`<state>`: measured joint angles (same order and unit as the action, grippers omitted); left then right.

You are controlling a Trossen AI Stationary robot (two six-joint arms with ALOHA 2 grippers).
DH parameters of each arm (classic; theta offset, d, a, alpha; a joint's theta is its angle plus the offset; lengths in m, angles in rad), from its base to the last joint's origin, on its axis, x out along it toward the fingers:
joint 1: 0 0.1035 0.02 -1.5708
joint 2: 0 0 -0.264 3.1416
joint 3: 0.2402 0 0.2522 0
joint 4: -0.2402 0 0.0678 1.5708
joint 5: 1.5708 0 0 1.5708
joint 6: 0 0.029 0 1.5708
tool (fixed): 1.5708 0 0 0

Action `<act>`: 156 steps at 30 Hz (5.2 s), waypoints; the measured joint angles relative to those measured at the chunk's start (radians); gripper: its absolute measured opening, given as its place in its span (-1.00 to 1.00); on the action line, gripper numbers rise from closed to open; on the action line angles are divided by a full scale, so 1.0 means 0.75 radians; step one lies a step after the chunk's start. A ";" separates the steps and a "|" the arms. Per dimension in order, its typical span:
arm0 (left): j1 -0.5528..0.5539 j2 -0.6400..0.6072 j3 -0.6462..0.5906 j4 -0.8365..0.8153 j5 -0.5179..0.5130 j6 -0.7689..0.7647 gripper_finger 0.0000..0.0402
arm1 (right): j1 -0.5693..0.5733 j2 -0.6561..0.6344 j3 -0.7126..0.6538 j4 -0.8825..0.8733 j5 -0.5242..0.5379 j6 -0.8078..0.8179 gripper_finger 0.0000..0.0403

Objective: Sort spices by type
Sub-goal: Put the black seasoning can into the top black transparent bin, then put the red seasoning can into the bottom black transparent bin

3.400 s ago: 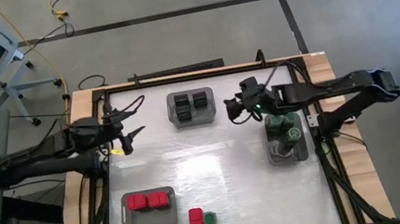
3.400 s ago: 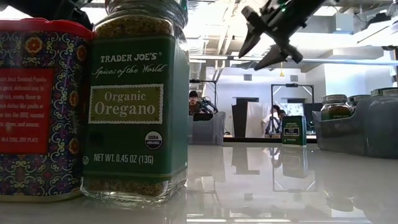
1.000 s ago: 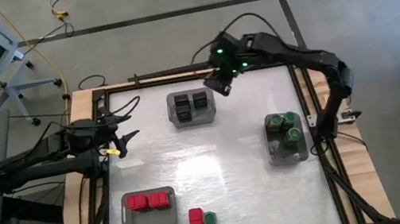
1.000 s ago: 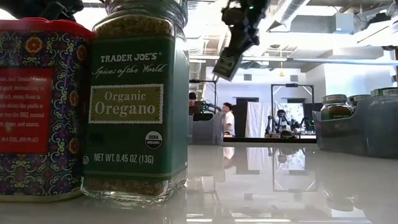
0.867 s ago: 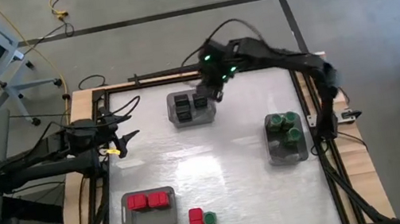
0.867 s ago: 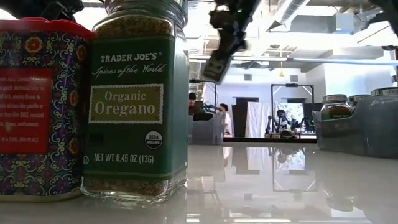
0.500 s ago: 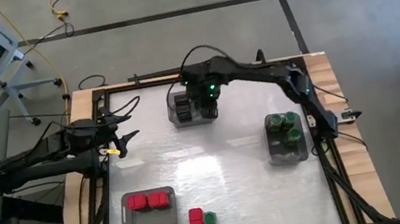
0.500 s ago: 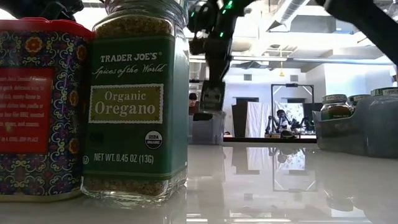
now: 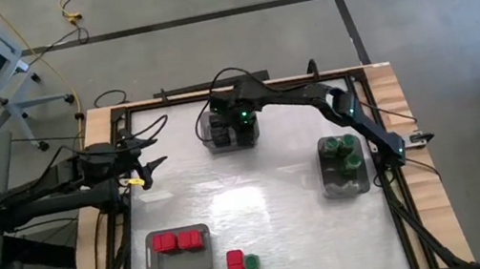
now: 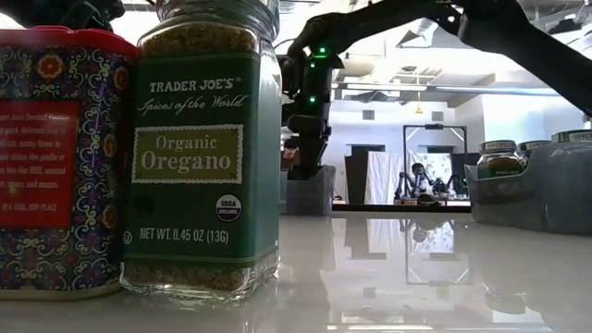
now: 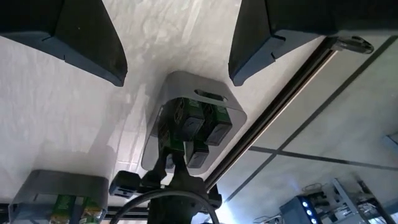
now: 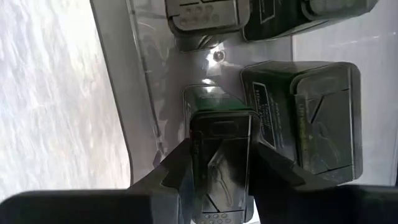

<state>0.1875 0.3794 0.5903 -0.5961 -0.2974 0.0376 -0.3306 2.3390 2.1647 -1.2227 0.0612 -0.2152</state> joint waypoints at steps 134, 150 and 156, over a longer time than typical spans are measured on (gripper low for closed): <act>-0.986 1.924 1.150 -0.325 0.192 -1.169 0.72 | 1.564 -1.314 -1.273 0.076 0.758 1.812 0.29; -1.004 1.956 1.151 -0.259 0.184 -1.111 0.72 | 1.564 -1.314 -1.273 0.073 0.756 1.807 0.29; -0.990 1.953 1.152 -0.292 0.135 -1.105 0.72 | 1.564 -1.314 -1.273 0.074 0.754 1.808 0.29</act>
<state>-0.5550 1.8438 1.4545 -0.8149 -0.1961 -0.7909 0.8421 1.3533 1.2098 -1.1675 0.6270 1.1405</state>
